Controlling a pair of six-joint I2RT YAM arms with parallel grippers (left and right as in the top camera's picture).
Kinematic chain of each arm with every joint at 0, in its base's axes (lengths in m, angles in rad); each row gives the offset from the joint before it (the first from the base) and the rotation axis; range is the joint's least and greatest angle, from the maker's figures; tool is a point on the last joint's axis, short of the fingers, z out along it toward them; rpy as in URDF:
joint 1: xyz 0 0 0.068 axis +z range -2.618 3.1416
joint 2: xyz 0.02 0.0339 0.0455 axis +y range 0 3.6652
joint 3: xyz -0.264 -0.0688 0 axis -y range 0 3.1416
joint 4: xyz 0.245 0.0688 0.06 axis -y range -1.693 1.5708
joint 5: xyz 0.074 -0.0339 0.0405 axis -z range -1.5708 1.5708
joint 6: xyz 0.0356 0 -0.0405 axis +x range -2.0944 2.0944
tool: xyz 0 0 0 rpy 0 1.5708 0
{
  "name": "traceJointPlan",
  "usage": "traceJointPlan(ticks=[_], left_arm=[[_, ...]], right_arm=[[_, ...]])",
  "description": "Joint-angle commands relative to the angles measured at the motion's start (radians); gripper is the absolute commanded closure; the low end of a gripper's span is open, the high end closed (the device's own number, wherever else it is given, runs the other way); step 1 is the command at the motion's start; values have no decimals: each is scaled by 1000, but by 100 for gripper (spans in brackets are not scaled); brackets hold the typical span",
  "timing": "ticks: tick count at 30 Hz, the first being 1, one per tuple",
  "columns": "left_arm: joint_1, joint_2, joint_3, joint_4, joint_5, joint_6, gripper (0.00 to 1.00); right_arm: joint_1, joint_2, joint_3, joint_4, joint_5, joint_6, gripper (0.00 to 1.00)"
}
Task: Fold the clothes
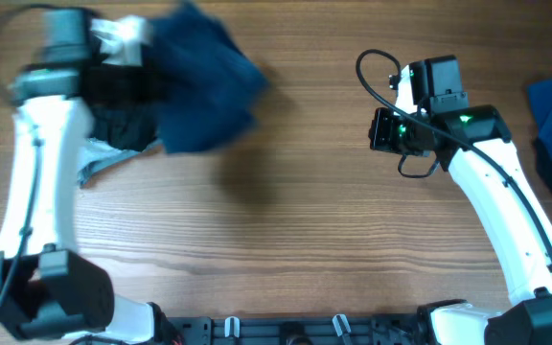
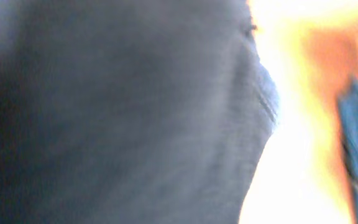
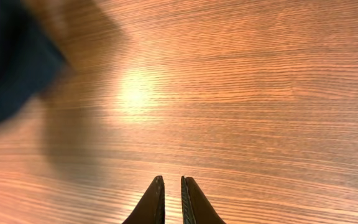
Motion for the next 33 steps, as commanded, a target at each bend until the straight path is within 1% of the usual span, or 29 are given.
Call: traceJointPlan(ticks=[1, 3, 4, 5, 6, 7, 8, 11, 13, 14, 15, 17, 18, 20, 21, 22, 23, 24, 26, 27, 28, 29, 30, 33], left_arm=[[213, 20, 7, 92, -14, 142, 96], [319, 71, 7, 166, -13, 143, 96], [363, 109, 7, 181, -11, 143, 89], [383, 137, 7, 177, -8, 143, 67], [394, 154, 7, 167, -10, 143, 47], [409, 185, 7, 133, -18, 146, 28], [422, 204, 7, 95, -48, 146, 13], [443, 201, 10, 47, -89, 146, 1], [451, 154, 30, 5, -77, 145, 0], [445, 123, 42, -14, -55, 146, 1], [431, 85, 50, -34, -34, 146, 1], [384, 3, 51, -74, -32, 147, 0], [348, -32, 51, -93, -32, 154, 2], [251, -103, 51, -146, -37, 177, 11], [201, -131, 51, -164, -40, 177, 11], [147, -158, 51, -181, -49, 176, 9], [82, -187, 51, -200, -70, 176, 1], [-4, -222, 51, -222, -131, 172, 1], [-110, -255, 51, -248, -248, 120, 0], [-171, -272, 51, -272, -319, 59, 0], [-218, -282, 50, -296, -356, 20, 0], [-256, -284, 50, -319, -377, -13, 0], [-295, -286, 50, -348, -385, -32, 0], [-351, -278, 46, -386, -385, -35, 0]], right_arm=[[0, -2, 14, 2, -58, 30, 90], [0, -2, 14, 1, -58, 30, 90], [0, -2, 14, -1, -58, 30, 90], [0, -2, 14, -2, -57, 30, 90], [0, -2, 14, -2, -57, 29, 90], [0, -2, 14, -3, -57, 29, 89], [0, -2, 14, -2, -57, 29, 89], [0, -2, 14, -1, -57, 30, 84], [-1, -2, 14, 14, -51, 29, 76], [-1, -2, 14, 29, -44, 30, 64], [-1, -2, 14, 43, -35, 30, 57], [-1, -2, 14, 78, -30, 27, 57], [-1, -2, 14, 97, -31, 20, 57], [-1, -12, 14, 130, -30, -8, 56], [-3, -24, 18, 140, -31, -7, 53], [-6, -39, 26, 140, -35, -8, 52], [-9, -56, 38, 136, -34, -10, 51], [-11, -92, 62, 130, -34, -56, 51], [-11, -150, 92, 129, -37, -127, 47], [-11, -198, 100, 133, -38, -152, 38], [-11, -233, 100, 132, -38, -161, 22], [-11, -264, 100, 128, -38, -162, 0], [-11, -300, 100, 119, -38, -162, 1], [-11, -364, 100, 89, -38, -161, 0]])
